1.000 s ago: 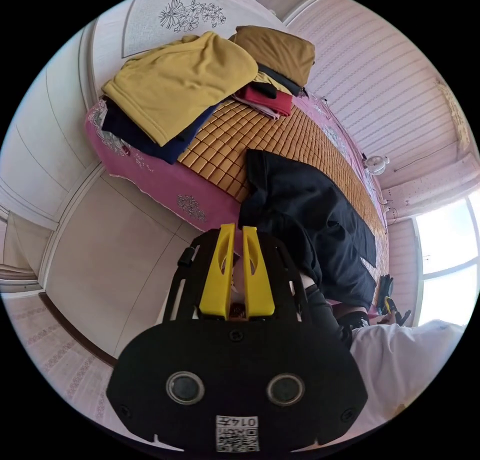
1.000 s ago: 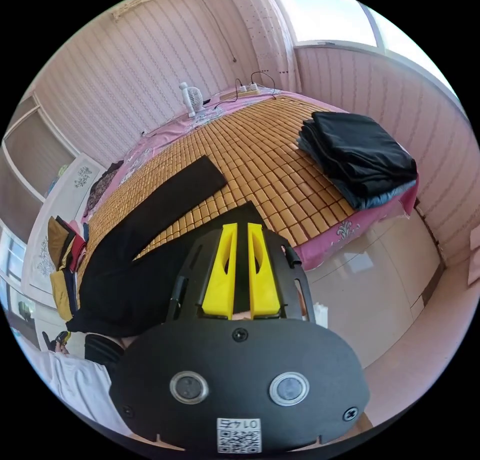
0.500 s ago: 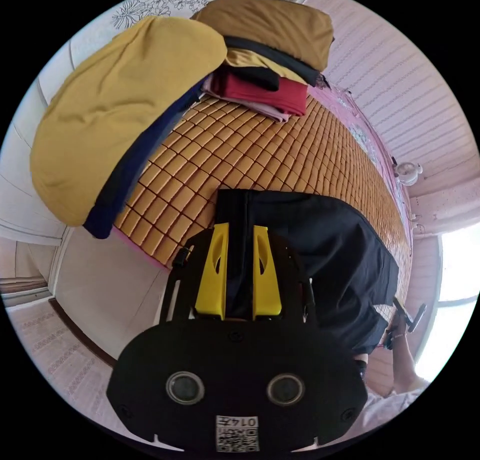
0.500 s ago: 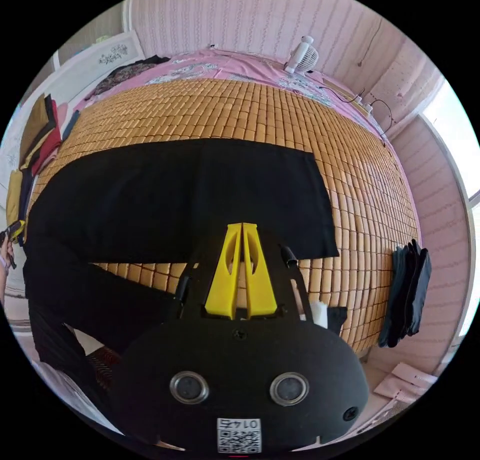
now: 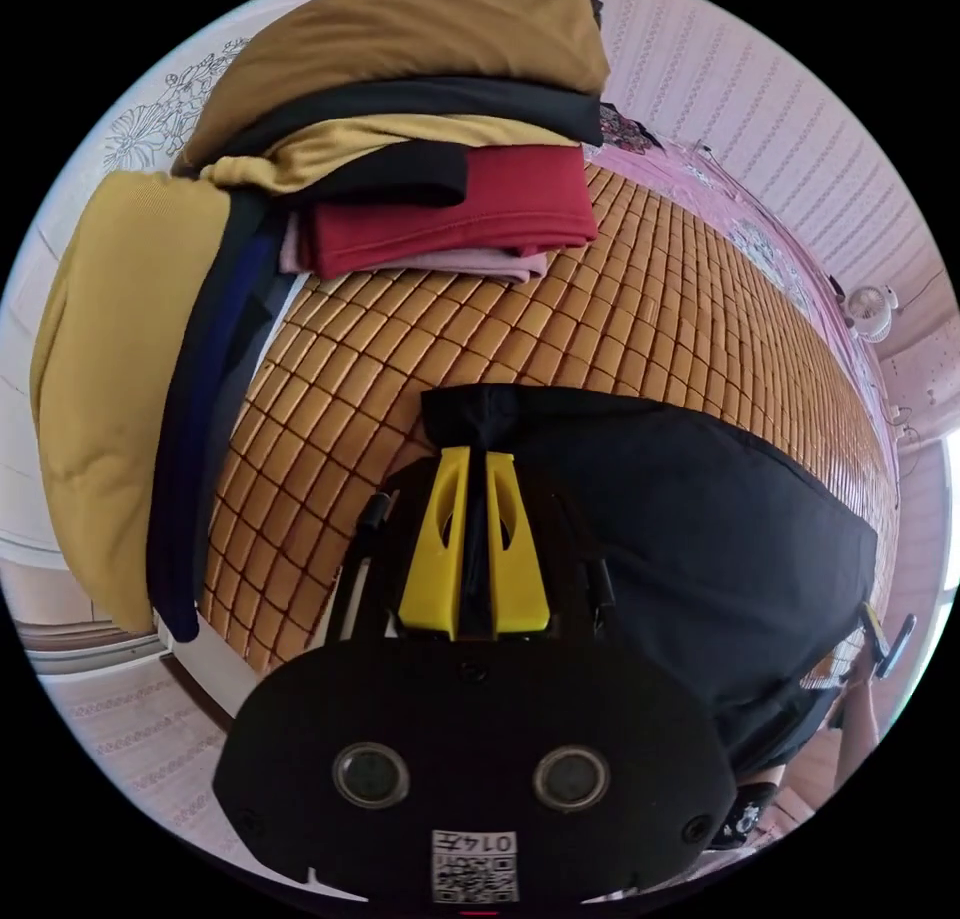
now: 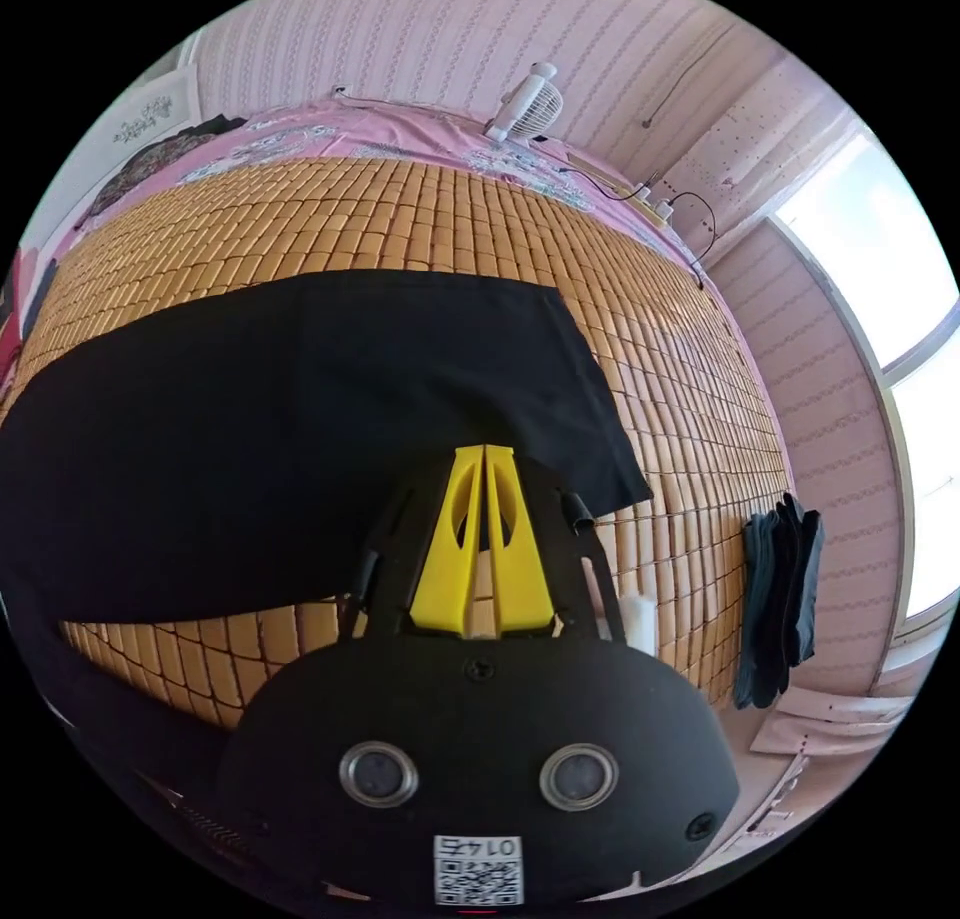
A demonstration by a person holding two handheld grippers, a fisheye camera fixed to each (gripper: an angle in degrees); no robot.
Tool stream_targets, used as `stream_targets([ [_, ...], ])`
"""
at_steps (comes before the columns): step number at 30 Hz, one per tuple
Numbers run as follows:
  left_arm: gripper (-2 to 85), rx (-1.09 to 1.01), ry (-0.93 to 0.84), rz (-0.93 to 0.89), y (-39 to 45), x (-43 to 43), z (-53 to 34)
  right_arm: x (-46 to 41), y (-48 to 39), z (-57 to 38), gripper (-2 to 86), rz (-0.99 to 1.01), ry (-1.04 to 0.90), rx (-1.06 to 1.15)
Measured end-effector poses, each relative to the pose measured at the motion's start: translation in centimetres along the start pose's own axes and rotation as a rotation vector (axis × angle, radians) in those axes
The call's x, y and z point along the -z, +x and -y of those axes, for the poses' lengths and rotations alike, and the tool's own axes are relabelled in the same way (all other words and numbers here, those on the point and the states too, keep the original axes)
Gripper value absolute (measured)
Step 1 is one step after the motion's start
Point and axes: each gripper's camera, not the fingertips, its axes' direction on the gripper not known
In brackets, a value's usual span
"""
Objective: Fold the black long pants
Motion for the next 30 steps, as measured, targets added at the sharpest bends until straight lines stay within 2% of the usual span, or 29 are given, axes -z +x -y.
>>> stream_targets([
  [7,2.4,-0.056,0.001,0.051,4.8,-1.6,4.4,-1.7,2.1,1.6,-0.4,0.078,-0.003,0.044],
  [10,2.8,0.013,0.019,0.024,5.5,-1.9,4.7,-2.3,4.1,1.7,-0.6,0.165,-0.017,-0.058],
  [13,3.7,0.174,0.056,-0.078,4.9,-1.1,3.8,-2.1,7.9,1.2,-0.8,0.391,-0.059,-0.173],
  [14,3.9,0.207,0.092,-0.127,4.7,-0.3,3.1,-0.5,9.7,0.3,-0.7,0.482,0.019,-0.194],
  [16,3.6,0.171,0.136,-0.178,4.7,1.3,1.7,2.5,12.7,-2.3,-0.5,0.522,0.126,-0.214],
  [18,2.3,0.078,0.178,-0.222,5.2,3.5,-1.9,5.4,16.6,-7.3,0.1,0.448,0.151,-0.267],
  [21,1.2,-0.1,0.136,-0.269,7.4,5.7,-8.0,6.8,20.0,-15.3,3.6,0.332,0.116,-0.355],
  [24,0.8,-0.244,0.072,-0.302,11.0,7.5,-13.9,5.7,21.8,-21.3,7.1,0.308,0.017,-0.429],
  [30,1.9,-0.429,-0.056,-0.43,21.2,8.1,-21.3,1.9,21.1,-22.8,9.4,0.34,0.009,-0.438],
])
